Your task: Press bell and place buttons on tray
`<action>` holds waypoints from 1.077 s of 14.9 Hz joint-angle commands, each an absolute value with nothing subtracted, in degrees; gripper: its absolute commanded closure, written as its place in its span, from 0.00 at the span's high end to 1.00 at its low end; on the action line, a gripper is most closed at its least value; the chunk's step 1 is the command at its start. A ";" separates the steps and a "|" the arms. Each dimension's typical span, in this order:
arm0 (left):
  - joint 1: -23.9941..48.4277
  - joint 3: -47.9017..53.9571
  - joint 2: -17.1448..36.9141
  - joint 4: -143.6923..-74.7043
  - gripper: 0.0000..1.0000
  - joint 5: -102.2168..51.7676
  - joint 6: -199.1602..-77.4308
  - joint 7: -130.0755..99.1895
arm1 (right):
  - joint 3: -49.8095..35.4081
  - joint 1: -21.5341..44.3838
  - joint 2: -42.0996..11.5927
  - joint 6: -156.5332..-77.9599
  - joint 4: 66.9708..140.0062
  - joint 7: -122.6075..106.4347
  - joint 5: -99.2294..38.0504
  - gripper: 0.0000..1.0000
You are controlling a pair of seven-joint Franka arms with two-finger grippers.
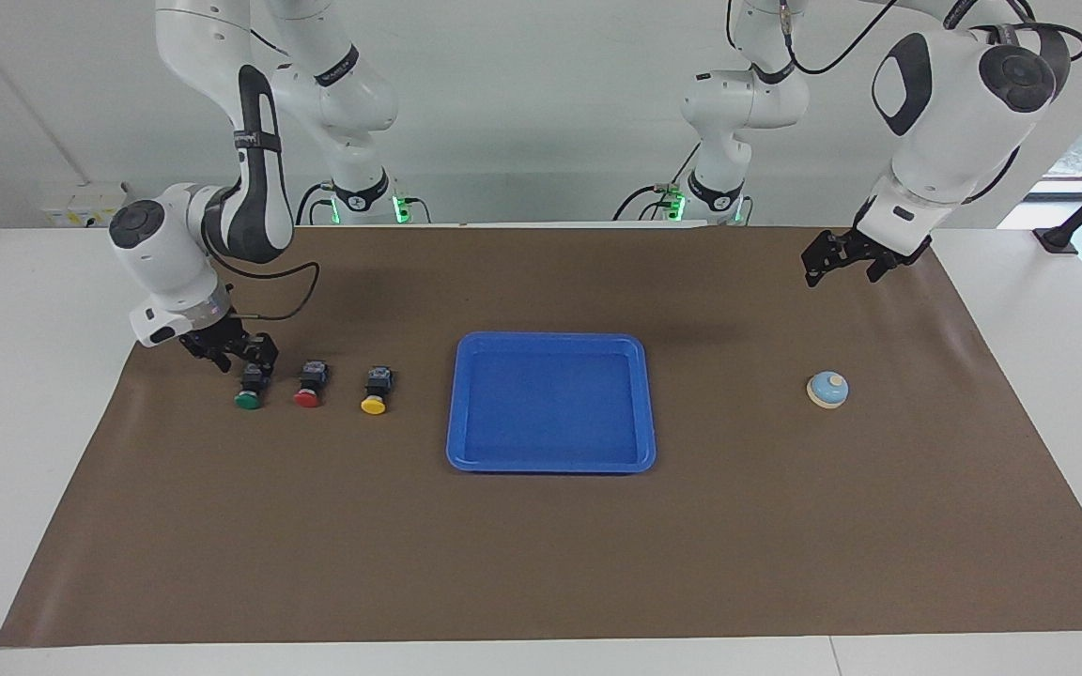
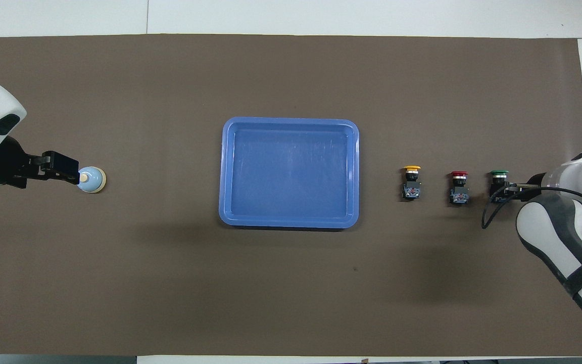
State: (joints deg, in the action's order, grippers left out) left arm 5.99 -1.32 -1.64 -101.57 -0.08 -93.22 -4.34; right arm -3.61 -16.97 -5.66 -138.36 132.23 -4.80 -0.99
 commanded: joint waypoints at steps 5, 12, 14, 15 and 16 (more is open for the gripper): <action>5.89 -1.41 -2.37 -101.51 1.00 -0.70 -92.64 -4.48 | -3.96 -17.49 -5.54 -139.13 132.71 -4.48 -1.41 0.02; 5.89 -1.41 -2.37 -101.51 1.00 -0.70 -92.64 -4.48 | -4.39 -12.84 -4.83 -119.99 117.98 -2.30 -1.49 0.00; 5.89 -1.49 -2.46 -101.43 1.00 -0.70 -92.64 -4.48 | -4.39 -8.46 -5.01 -117.17 114.01 1.21 -1.41 0.00; 5.89 -1.49 -2.37 -101.43 1.00 -0.79 -92.64 -4.48 | -4.39 -5.22 -5.10 -115.68 112.43 4.19 -1.41 0.00; 5.89 -1.41 -2.46 -101.51 1.00 -0.70 -92.64 -4.48 | -4.39 -1.27 -5.18 -116.10 112.15 8.66 -1.41 0.00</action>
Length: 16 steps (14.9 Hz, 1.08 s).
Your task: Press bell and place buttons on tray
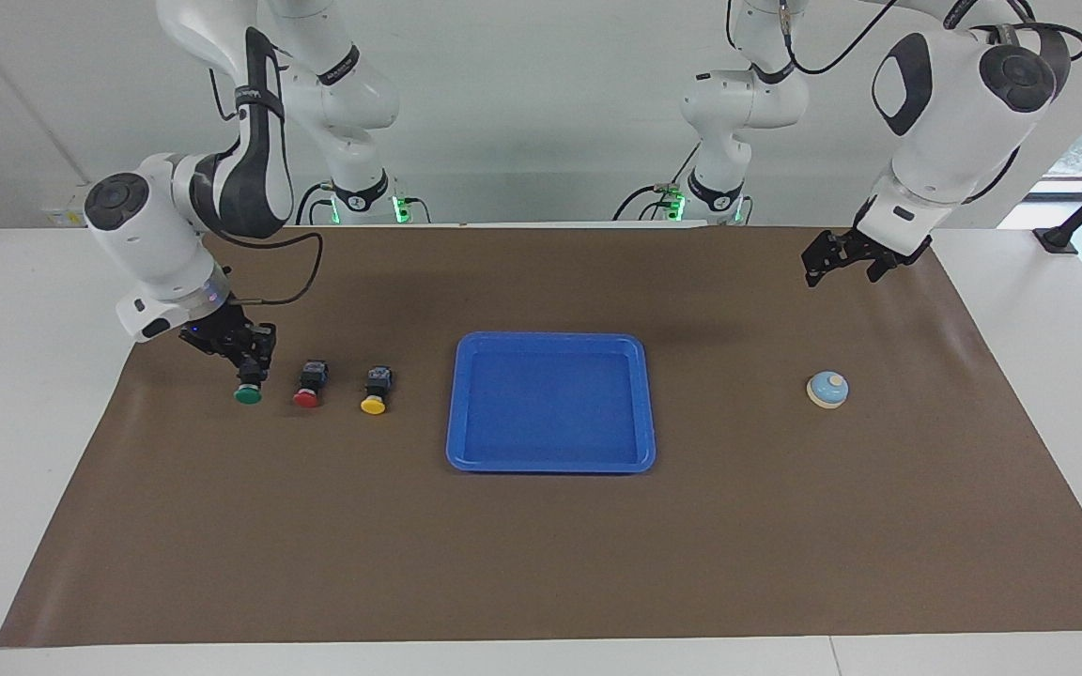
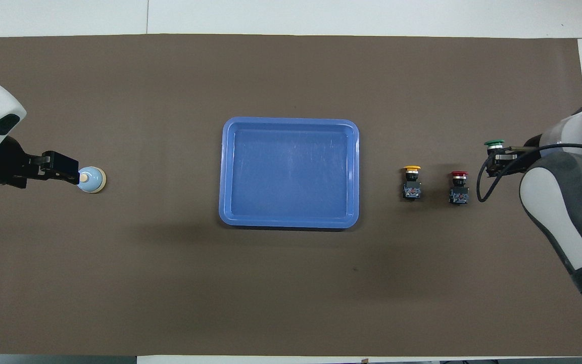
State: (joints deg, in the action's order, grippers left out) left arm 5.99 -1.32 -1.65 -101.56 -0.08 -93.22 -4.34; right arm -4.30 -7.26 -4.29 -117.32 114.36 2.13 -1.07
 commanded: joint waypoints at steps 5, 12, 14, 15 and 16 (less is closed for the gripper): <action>5.80 -1.41 -2.37 -101.43 1.00 -0.79 -92.64 -4.48 | -4.31 11.92 -9.30 -120.06 107.87 17.66 -1.49 0.00; 5.89 -1.49 -2.37 -101.43 1.00 -0.79 -92.64 -4.48 | -4.39 22.14 -19.50 -121.37 100.63 30.22 -1.41 0.00; 5.89 -1.49 -2.37 -101.43 1.00 -0.79 -92.64 -4.48 | -4.39 22.50 -21.18 -124.61 102.29 33.39 -1.23 0.00; 5.89 -1.49 -2.37 -101.51 1.00 -0.79 -92.64 -4.48 | -4.39 22.59 -21.18 -125.67 103.35 33.66 -1.23 0.00; 5.89 -1.41 -2.37 -101.51 1.00 -0.70 -92.64 -4.48 | -4.39 23.02 -21.01 -126.21 103.97 34.10 -1.40 0.00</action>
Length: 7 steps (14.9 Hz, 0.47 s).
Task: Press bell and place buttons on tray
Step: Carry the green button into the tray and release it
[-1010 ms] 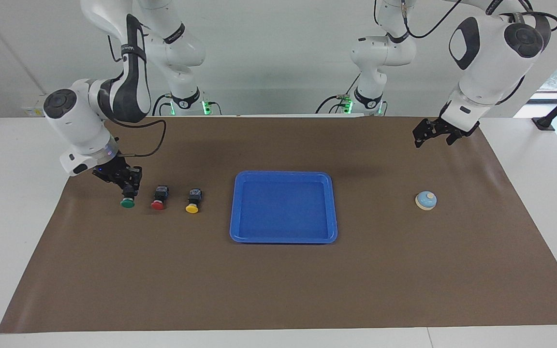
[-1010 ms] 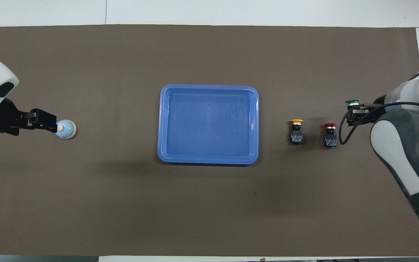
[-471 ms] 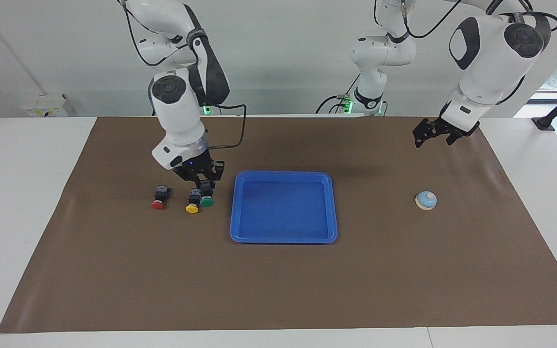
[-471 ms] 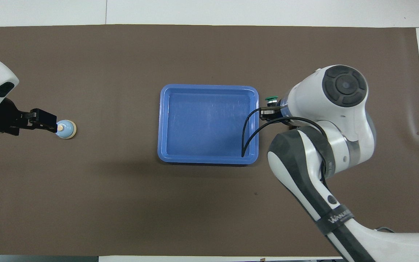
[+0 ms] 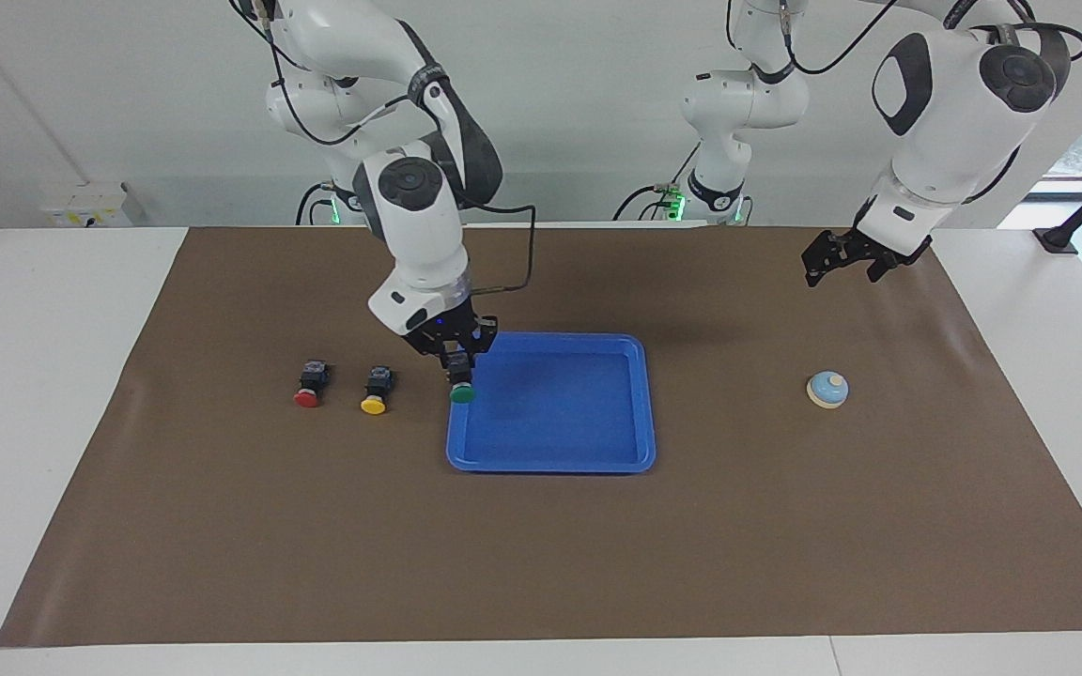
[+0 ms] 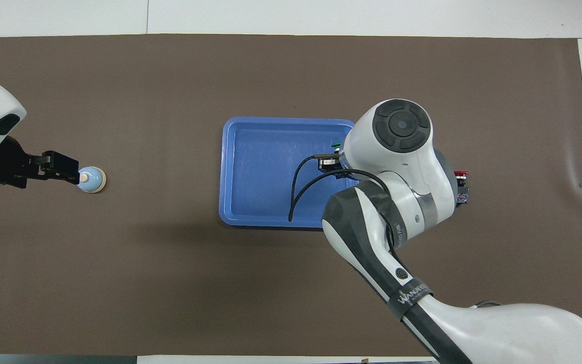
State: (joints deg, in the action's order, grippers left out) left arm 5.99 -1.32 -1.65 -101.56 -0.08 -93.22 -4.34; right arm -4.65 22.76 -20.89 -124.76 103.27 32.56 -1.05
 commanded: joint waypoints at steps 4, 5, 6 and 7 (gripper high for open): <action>5.89 -1.49 -2.37 -101.43 1.00 -0.70 -92.64 -4.48 | -4.39 23.12 -19.25 -131.73 111.08 37.35 -1.41 0.04; 5.89 -1.49 -2.46 -101.51 1.00 -0.70 -92.64 -4.48 | -4.39 23.12 -18.99 -132.18 111.70 38.14 -1.41 0.14; 5.89 -1.41 -2.37 -101.51 1.00 -0.79 -92.64 -4.48 | -4.39 23.20 -18.98 -131.32 111.45 38.49 -1.41 0.35; 5.89 -1.49 -2.37 -101.51 1.00 -0.70 -92.64 -4.48 | -4.39 23.20 -18.90 -130.00 110.75 38.67 -1.41 0.83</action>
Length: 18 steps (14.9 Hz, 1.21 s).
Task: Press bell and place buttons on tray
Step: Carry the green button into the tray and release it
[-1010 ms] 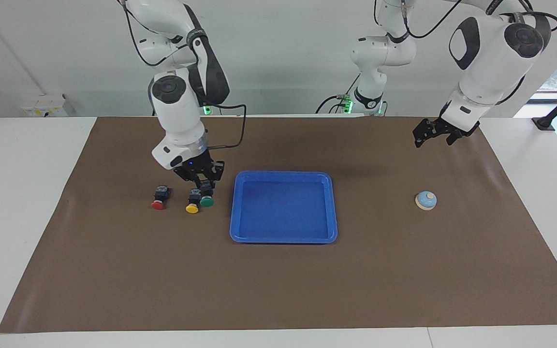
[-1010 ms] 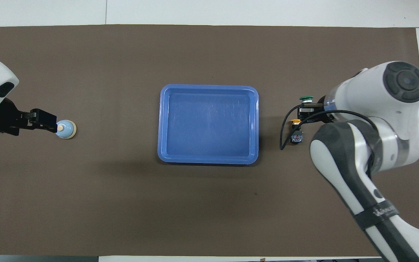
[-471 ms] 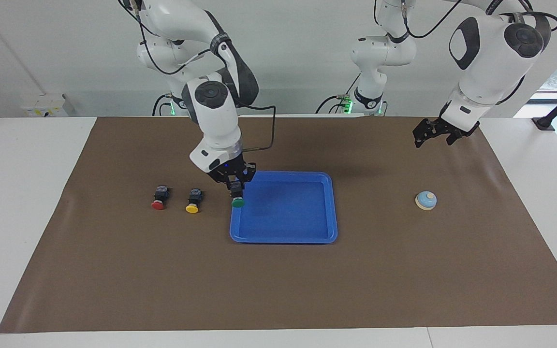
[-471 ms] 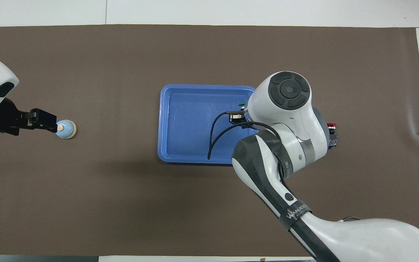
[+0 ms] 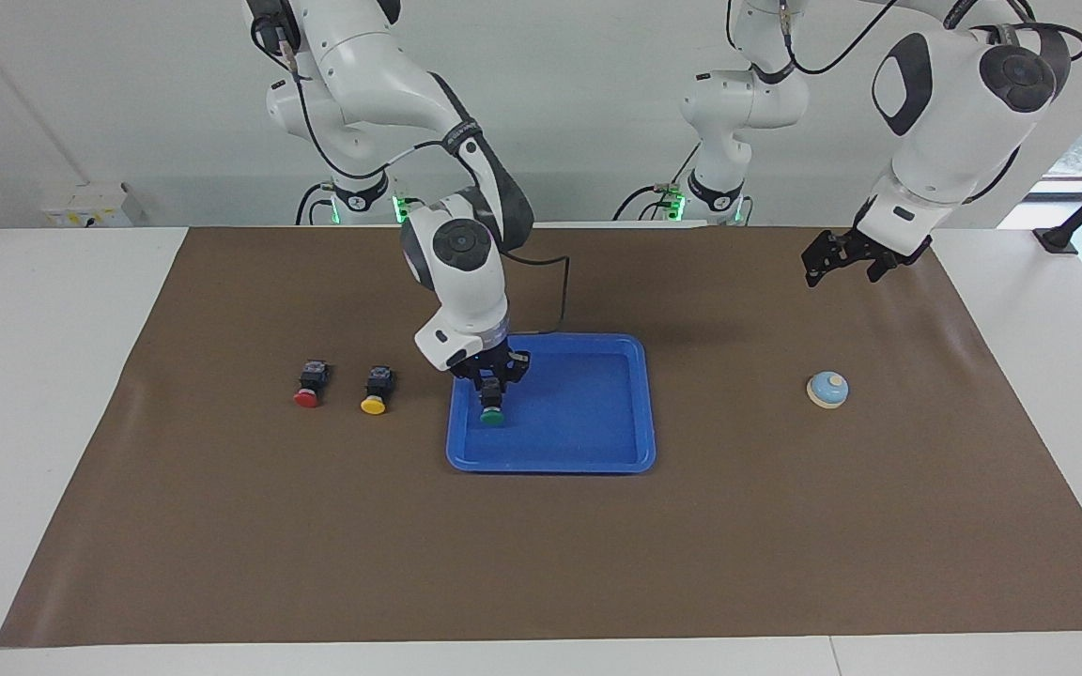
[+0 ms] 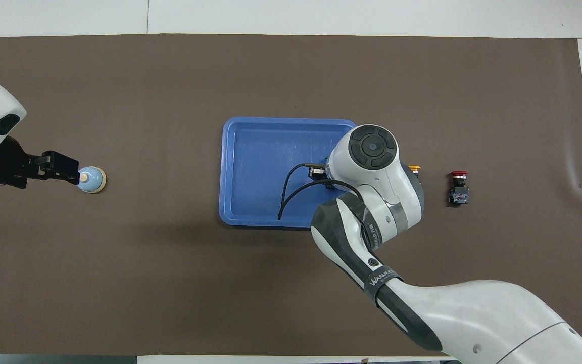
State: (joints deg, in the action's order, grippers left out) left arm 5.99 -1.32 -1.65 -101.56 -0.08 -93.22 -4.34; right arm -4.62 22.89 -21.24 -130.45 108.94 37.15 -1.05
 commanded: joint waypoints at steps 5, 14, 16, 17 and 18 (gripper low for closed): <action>5.89 -1.41 -2.37 -101.51 1.00 -0.79 -92.64 -4.48 | -3.60 16.74 -14.52 -120.16 106.00 32.30 -1.32 1.00; 5.89 -1.49 -2.37 -101.51 1.00 -0.70 -92.64 -4.48 | -3.60 -1.14 -8.53 -120.67 117.76 10.65 -1.41 1.00; 5.89 -1.49 -2.46 -101.51 1.00 -0.79 -92.64 -4.48 | -3.52 -2.80 -8.00 -122.86 120.31 10.02 -1.32 1.00; 5.89 -1.49 -2.37 -101.43 1.00 -0.79 -92.64 -4.48 | -3.52 -3.42 -7.30 -125.66 122.85 9.15 -1.41 1.00; 5.89 -1.41 -2.37 -101.51 1.00 -0.70 -92.64 -4.48 | -3.52 -4.12 -6.77 -129.25 125.48 7.75 -1.32 1.00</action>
State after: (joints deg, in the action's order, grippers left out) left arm 5.99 -1.32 -1.65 -101.56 -0.08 -93.22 -4.34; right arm -2.68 -2.37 -10.14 -123.50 118.77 10.39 -0.97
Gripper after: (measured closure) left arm 0.000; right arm 0.000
